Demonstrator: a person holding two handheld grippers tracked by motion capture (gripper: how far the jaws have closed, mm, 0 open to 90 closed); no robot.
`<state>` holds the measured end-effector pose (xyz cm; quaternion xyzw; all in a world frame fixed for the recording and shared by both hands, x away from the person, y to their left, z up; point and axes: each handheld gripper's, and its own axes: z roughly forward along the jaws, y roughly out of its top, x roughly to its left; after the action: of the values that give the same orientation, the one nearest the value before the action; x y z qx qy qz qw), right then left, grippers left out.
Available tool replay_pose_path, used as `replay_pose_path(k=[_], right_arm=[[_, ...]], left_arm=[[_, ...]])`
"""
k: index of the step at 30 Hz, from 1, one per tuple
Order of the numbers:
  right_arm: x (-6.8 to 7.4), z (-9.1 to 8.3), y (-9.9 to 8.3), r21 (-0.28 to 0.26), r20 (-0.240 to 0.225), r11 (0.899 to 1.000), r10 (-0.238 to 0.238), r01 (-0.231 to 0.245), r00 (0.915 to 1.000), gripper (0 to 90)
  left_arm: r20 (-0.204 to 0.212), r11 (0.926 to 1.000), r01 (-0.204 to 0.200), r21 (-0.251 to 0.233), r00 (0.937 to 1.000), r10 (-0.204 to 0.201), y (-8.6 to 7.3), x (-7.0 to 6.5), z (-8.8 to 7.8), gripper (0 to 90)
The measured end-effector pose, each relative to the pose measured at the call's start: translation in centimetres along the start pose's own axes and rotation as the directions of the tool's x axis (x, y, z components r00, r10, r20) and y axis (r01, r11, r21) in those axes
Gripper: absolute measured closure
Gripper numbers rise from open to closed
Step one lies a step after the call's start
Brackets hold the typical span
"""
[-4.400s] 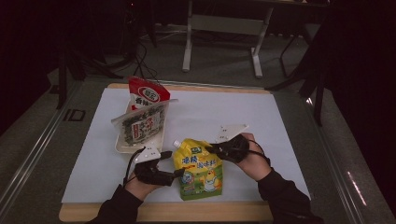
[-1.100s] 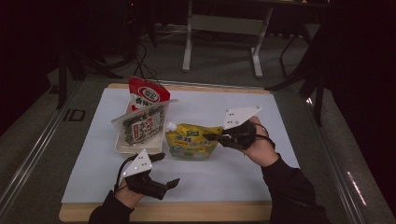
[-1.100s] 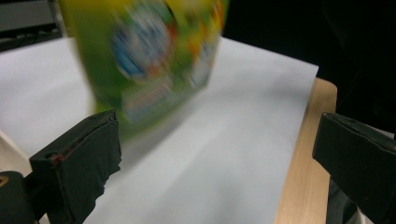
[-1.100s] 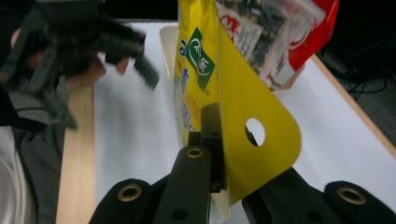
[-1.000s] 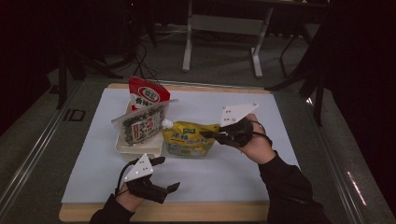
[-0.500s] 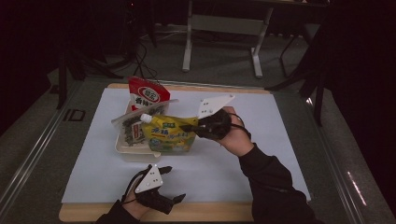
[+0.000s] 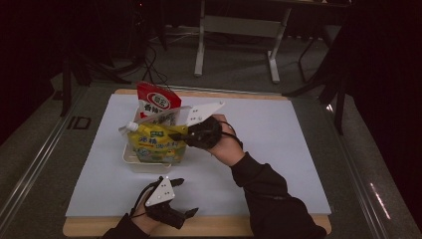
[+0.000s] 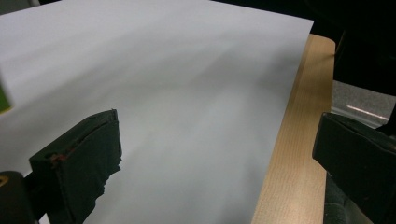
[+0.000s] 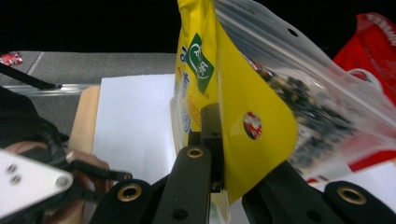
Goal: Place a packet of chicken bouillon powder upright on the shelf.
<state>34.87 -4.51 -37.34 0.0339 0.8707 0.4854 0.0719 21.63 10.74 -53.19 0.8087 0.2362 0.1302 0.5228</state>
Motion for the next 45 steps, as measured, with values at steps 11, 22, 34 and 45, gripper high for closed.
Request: replay_pose_path(k=[11, 22, 34, 45], right_arm=[[0.7, 3.9, 0.8, 0.009, -0.021, 1.000, 0.000, 0.000, 0.9998, 90.0], [0.6, 6.5, -0.9, 0.065, -0.040, 0.997, 0.043, -0.040, 0.9983, 90.0], [0.4, 6.2, -1.9, 0.043, -0.050, 0.995, 0.094, -0.092, 0.9943, 74.0], [0.4, 3.7, -5.1, 0.038, 0.005, 0.991, 0.125, -0.125, 0.9921, 52.8]], left_arm=[[-0.002, 1.0000, 0.003, -0.005, 1.0000, -0.003, 0.0, 0.1, -0.2, 2.4], [-0.004, 0.9998, 0.013, -0.017, 0.9999, -0.013, -0.1, 0.2, -0.3, 2.4], [-0.008, 0.9995, 0.021, -0.023, 0.9998, -0.021, -0.1, 0.4, -0.4, 2.4], [-0.008, 0.9995, 0.024, -0.021, 0.9997, -0.024, -0.1, 0.4, -0.4, 2.4]])
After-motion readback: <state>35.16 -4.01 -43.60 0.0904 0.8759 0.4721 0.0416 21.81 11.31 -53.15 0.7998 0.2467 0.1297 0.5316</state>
